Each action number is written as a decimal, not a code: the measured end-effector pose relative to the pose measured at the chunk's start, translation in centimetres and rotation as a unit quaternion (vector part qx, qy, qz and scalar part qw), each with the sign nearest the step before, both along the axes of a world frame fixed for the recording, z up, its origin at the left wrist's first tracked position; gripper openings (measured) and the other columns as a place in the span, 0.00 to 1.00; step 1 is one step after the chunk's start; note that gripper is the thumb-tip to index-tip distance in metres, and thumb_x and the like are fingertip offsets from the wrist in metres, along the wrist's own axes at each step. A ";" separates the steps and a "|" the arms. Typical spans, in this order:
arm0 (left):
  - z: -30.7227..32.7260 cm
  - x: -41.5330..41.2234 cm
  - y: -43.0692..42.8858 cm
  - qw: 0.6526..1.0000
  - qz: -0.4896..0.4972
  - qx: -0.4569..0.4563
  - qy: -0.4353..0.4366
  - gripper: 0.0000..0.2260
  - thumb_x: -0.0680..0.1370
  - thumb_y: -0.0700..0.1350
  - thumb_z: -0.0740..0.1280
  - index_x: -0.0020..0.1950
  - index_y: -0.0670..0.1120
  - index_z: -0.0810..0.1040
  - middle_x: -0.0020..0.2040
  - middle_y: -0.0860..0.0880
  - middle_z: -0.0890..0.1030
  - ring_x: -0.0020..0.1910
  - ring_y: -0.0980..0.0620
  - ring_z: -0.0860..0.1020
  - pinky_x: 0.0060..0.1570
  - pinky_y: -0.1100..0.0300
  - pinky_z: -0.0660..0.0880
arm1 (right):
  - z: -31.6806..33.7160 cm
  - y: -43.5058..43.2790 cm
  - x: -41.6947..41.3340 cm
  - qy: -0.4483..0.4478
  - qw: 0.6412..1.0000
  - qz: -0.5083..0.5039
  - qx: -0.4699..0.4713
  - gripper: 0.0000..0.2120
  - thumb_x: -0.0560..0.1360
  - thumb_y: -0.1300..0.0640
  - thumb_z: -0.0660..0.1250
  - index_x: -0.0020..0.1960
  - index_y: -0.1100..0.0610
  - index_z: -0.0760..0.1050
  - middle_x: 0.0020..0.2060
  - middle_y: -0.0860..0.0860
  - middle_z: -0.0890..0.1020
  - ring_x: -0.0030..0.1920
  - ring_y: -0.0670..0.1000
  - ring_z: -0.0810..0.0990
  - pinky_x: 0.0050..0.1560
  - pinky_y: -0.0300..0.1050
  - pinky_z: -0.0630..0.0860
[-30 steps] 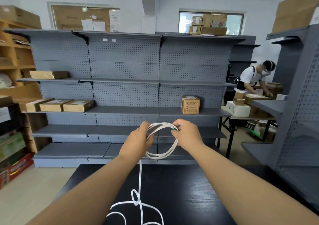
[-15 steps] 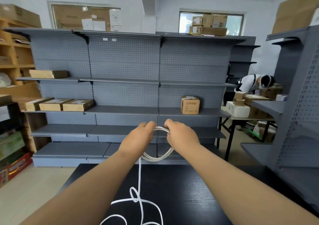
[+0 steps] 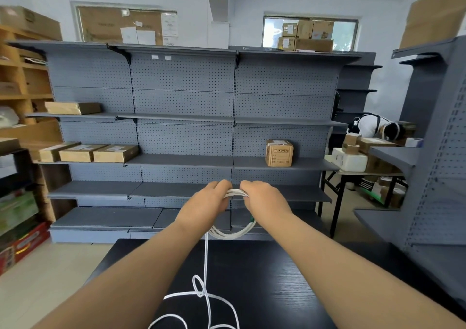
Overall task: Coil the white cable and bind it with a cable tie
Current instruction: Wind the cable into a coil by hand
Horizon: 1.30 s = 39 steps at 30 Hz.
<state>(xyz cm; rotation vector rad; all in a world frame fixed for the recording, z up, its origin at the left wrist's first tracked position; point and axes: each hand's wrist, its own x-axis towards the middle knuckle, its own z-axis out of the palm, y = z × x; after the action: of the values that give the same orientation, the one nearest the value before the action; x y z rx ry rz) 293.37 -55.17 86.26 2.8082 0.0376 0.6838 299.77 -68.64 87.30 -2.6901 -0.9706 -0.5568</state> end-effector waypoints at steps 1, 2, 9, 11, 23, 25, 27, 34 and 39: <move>0.0 0.0 -0.1 1.000 0.002 -0.004 -0.001 0.10 0.80 0.47 0.57 0.60 0.45 0.69 0.53 0.44 0.75 0.48 0.40 0.76 0.45 0.48 0.73 | 0.1 0.0 0.0 0.003 1.000 -0.005 0.008 0.05 0.77 0.63 0.57 0.50 0.56 0.69 0.38 0.54 0.72 0.38 0.57 0.72 0.35 0.47 0.67; -0.1 0.0 -0.1 1.000 0.005 -0.009 -0.002 0.10 0.80 0.47 0.57 0.60 0.45 0.69 0.53 0.44 0.75 0.49 0.40 0.76 0.45 0.48 0.73 | 0.1 0.0 0.1 0.007 1.000 -0.010 0.016 0.05 0.77 0.62 0.57 0.49 0.56 0.69 0.38 0.54 0.72 0.38 0.57 0.71 0.36 0.47 0.67; -0.9 0.2 0.1 0.998 0.013 -0.062 0.009 0.13 0.79 0.42 0.57 0.63 0.48 0.64 0.56 0.43 0.75 0.50 0.39 0.75 0.46 0.46 0.72 | 0.3 -0.3 0.0 0.085 0.988 -0.051 0.120 0.05 0.78 0.60 0.60 0.49 0.56 0.74 0.43 0.55 0.79 0.40 0.55 0.73 0.39 0.46 0.71; -1.1 0.2 0.2 0.998 0.022 -0.059 0.004 0.16 0.79 0.42 0.57 0.66 0.49 0.63 0.57 0.44 0.74 0.51 0.38 0.76 0.47 0.46 0.73 | 0.1 -0.1 0.0 0.111 0.983 -0.061 0.136 0.04 0.78 0.60 0.61 0.49 0.56 0.74 0.44 0.54 0.80 0.40 0.54 0.75 0.39 0.46 0.73; 1.2 0.0 0.0 0.985 0.044 0.167 -0.017 0.16 0.74 0.33 0.59 0.58 0.48 0.64 0.44 0.47 0.63 0.32 0.43 0.69 0.30 0.53 0.65 | 0.6 0.2 -1.5 -0.001 0.999 -0.036 0.026 0.08 0.78 0.63 0.55 0.56 0.57 0.67 0.48 0.56 0.77 0.46 0.60 0.78 0.36 0.48 0.65; 1.6 0.1 0.1 0.985 0.036 0.169 -0.018 0.17 0.73 0.32 0.60 0.57 0.48 0.64 0.44 0.47 0.64 0.32 0.43 0.70 0.29 0.54 0.65 | 0.6 0.2 -1.5 -0.015 0.999 -0.030 0.021 0.08 0.79 0.63 0.55 0.57 0.58 0.67 0.49 0.56 0.78 0.47 0.60 0.79 0.36 0.48 0.66; 1.8 0.2 0.1 0.988 0.031 0.147 -0.022 0.16 0.74 0.33 0.60 0.57 0.48 0.65 0.44 0.46 0.66 0.33 0.43 0.71 0.30 0.52 0.66 | 0.9 0.2 -1.4 -0.013 0.999 -0.028 0.030 0.07 0.79 0.63 0.55 0.56 0.58 0.68 0.48 0.56 0.78 0.44 0.60 0.77 0.36 0.48 0.66; 0.4 0.8 0.0 0.994 0.035 -0.092 -0.053 0.07 0.79 0.42 0.59 0.55 0.42 0.68 0.43 0.43 0.74 0.42 0.41 0.72 0.38 0.53 0.65 | 1.5 0.2 -1.1 0.003 0.996 -0.042 0.073 0.07 0.79 0.64 0.54 0.52 0.59 0.69 0.43 0.57 0.77 0.38 0.57 0.69 0.36 0.47 0.65; -0.9 0.8 -0.7 0.994 0.043 -0.090 -0.051 0.05 0.80 0.41 0.55 0.54 0.41 0.66 0.44 0.46 0.69 0.40 0.38 0.72 0.37 0.47 0.67 | 1.4 -0.1 -1.6 -0.038 0.999 -0.029 0.017 0.09 0.78 0.67 0.53 0.56 0.60 0.68 0.39 0.53 0.68 0.40 0.60 0.74 0.36 0.47 0.63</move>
<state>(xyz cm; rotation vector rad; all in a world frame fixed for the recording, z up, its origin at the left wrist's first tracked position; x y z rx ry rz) 294.21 -55.83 85.36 2.6081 0.1933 0.7995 298.15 -68.77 88.70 -2.6928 -0.8964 -0.6849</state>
